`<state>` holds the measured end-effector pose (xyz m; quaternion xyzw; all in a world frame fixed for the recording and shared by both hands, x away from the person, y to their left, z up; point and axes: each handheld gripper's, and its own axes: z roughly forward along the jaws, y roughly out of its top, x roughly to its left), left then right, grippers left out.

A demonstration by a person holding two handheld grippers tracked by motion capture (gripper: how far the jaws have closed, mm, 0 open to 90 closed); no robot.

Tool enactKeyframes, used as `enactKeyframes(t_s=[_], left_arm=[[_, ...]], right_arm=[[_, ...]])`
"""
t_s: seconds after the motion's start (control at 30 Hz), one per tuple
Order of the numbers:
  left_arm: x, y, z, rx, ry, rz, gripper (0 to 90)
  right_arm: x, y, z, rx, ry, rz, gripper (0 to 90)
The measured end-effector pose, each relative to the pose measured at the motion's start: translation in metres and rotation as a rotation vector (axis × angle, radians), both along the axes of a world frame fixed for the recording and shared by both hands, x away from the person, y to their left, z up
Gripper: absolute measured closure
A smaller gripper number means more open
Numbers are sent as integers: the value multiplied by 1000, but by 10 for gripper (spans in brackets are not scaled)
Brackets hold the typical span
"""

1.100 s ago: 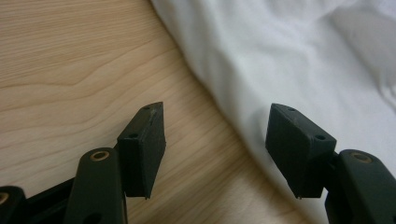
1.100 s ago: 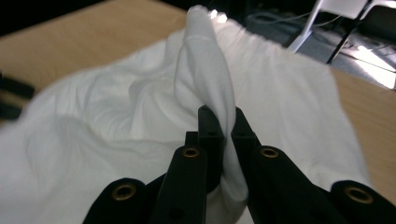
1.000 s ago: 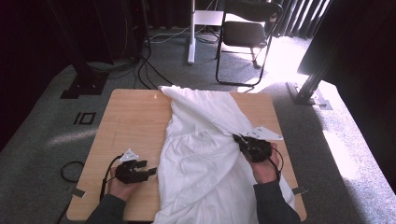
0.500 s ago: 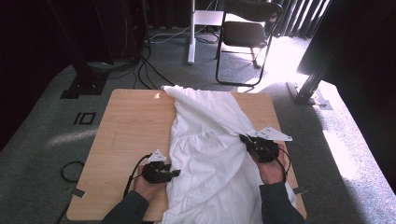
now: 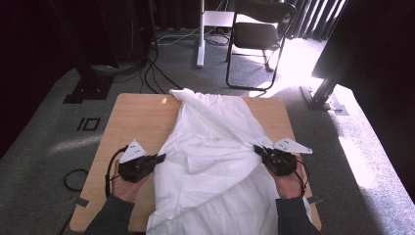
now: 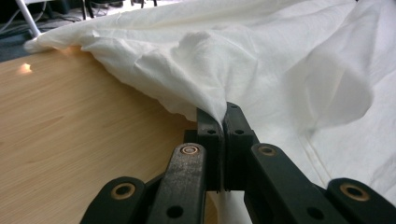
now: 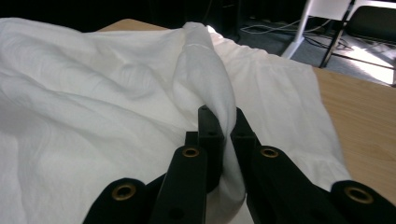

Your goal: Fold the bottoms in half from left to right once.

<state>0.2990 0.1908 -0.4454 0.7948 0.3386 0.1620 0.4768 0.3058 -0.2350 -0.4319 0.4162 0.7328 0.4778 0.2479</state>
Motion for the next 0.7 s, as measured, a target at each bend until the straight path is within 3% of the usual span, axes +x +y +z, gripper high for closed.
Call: enactKeyframes(t_s=[0.1, 0.13, 0.17, 0.33, 0.47, 0.53, 0.7], left_arm=[[4, -20, -9, -11, 17, -39, 786], [5, -24, -11, -9, 18, -38, 700], [7, -31, -16, -2, 28, -39, 668], [17, -50, -41, 28, 97, -43, 546], [30, -68, -74, 89, 175, -33, 482], [33, -77, -87, 96, 207, -46, 468], [30, -95, -101, 111, 228, -84, 465]], right_arm=[[-1, -23, 1, 5, 1, -81, 871], [0, -31, 0, -44, 3, -136, 869], [1, -37, -3, -59, 15, -159, 869], [15, -76, -44, -60, 149, -252, 861], [24, -91, -84, -51, 261, -295, 835], [26, -95, -98, -49, 306, -306, 813], [27, -93, -113, -80, 348, -298, 792]])
